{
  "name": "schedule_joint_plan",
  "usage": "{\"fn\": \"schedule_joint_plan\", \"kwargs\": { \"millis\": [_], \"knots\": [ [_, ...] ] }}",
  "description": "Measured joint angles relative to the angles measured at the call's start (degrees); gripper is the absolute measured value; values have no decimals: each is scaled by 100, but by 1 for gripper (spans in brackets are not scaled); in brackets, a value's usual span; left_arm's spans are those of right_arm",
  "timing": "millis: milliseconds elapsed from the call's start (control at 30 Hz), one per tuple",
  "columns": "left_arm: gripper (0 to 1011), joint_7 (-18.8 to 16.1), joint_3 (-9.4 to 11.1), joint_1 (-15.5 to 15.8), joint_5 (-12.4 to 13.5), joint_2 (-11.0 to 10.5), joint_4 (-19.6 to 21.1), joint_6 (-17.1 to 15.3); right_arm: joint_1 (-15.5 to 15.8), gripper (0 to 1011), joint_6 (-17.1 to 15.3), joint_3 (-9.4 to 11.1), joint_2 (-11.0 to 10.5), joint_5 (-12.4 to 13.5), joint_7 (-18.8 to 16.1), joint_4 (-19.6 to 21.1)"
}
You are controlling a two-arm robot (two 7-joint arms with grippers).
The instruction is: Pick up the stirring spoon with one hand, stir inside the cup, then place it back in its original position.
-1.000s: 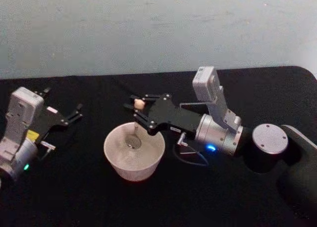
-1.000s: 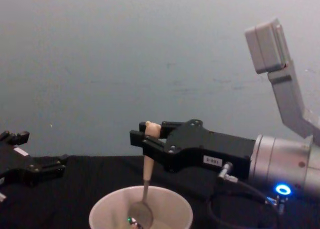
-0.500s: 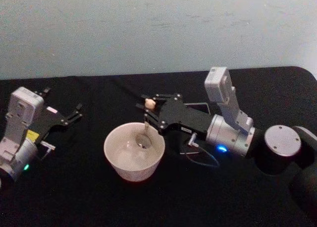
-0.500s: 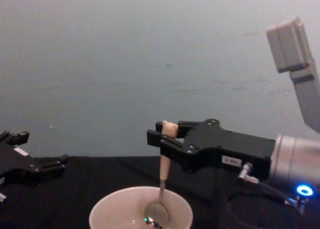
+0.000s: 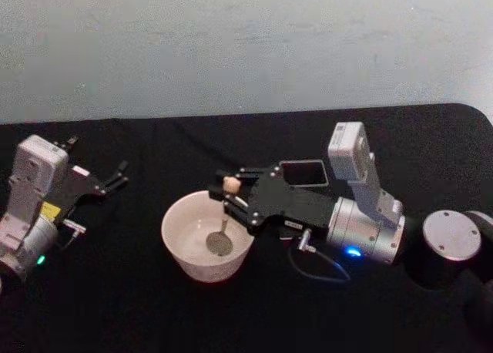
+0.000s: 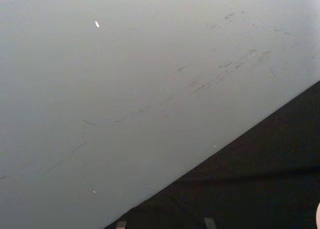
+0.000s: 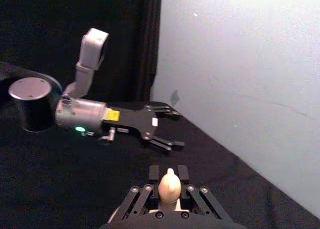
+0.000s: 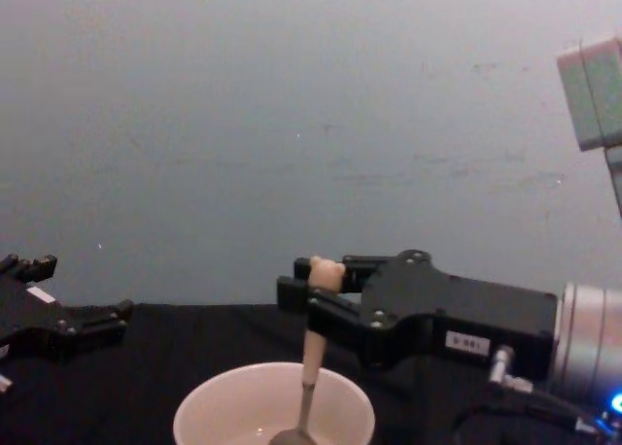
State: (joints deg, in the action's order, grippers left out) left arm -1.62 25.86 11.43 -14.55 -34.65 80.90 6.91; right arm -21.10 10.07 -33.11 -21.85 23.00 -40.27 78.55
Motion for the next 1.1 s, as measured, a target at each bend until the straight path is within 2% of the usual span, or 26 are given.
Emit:
{"fn": "schedule_joint_plan", "kwargs": {
  "millis": [267, 600, 833, 1100],
  "knots": [
    [1001, 0, 0, 0, 0, 0, 0, 0, -148, 214, 36, -188, 209, -12, -39, -193],
    [1001, 0, 0, 0, 0, 0, 0, 0, -483, 214, 170, -203, 533, -199, 196, -751],
    [1001, 0, 0, 0, 0, 0, 0, 0, -565, 214, 207, -145, 584, -321, 302, -927],
    [1001, 0, 0, 0, 0, 0, 0, 0, -531, 215, 226, -75, 561, -374, 326, -906]
  ]
}}
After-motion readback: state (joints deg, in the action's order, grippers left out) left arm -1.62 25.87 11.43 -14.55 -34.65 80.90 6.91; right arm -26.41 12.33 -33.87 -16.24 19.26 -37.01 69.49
